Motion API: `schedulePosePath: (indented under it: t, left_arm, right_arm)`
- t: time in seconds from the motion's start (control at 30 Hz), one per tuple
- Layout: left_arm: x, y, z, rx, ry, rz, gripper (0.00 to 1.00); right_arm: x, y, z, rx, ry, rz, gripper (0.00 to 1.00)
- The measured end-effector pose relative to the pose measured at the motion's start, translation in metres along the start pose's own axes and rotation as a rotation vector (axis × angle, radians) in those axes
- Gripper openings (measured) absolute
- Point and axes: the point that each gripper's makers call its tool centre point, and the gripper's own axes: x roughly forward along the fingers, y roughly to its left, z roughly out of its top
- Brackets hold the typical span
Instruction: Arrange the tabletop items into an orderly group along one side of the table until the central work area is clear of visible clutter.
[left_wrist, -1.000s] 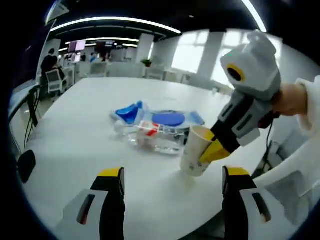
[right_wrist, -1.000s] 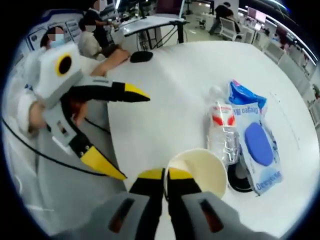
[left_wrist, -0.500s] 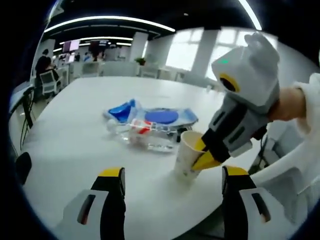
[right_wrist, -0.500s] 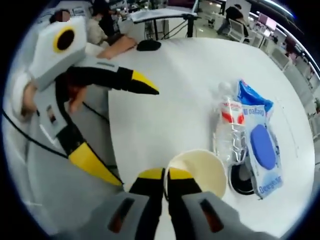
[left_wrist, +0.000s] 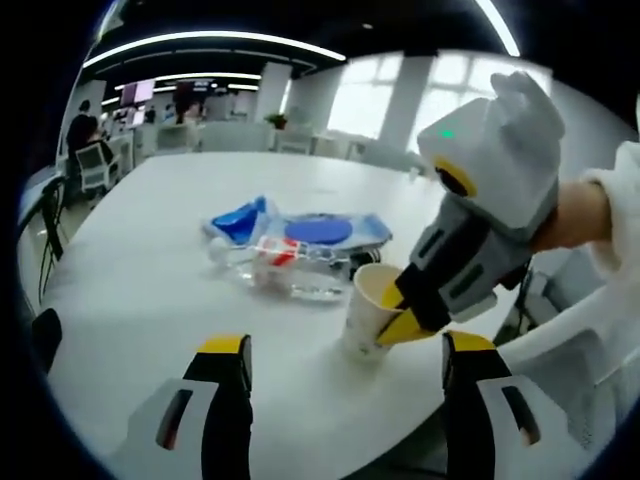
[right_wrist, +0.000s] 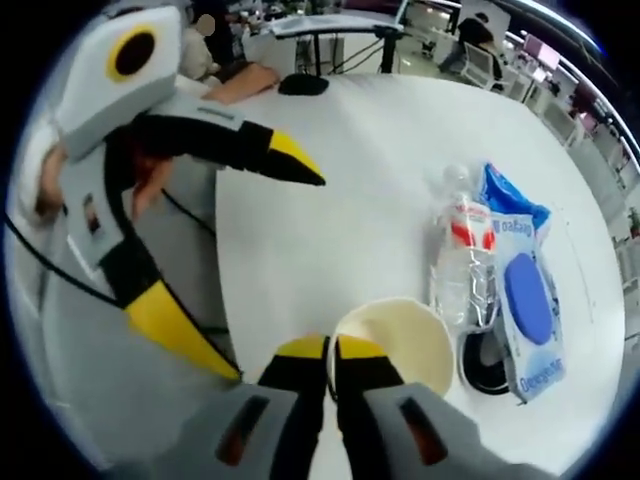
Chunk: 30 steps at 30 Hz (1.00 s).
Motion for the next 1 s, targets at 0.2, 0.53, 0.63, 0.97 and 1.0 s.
schedulePosePath:
  t: [0.2,0.53,0.63,0.97,1.0]
  left_arm:
    - [0.0001,0.0001,-0.0003,0.001,0.003,0.0,0.74]
    - [-0.0002,0.0017,0.0012,-0.007,-0.003,0.005,0.74]
    - [0.0,0.001,0.0007,-0.007,-0.001,0.002,0.74]
    - [-0.0008,0.0022,0.0009,-0.014,-0.008,0.004,0.74]
    - [-0.0013,0.0028,0.0014,-0.015,-0.009,0.006,0.73]
  right_arm:
    - [0.0021,0.0006,-0.0016,-0.011,0.013,0.003,0.0]
    - [0.0052,0.0057,-0.0077,-0.052,0.026,0.006,0.04]
    - [0.0042,0.0062,-0.0076,-0.059,0.028,0.004,0.08]
    - [-0.0031,0.0054,-0.0056,-0.065,0.013,-0.013,0.17]
    - [-0.0046,0.0057,-0.0048,-0.067,0.008,-0.014,0.17]
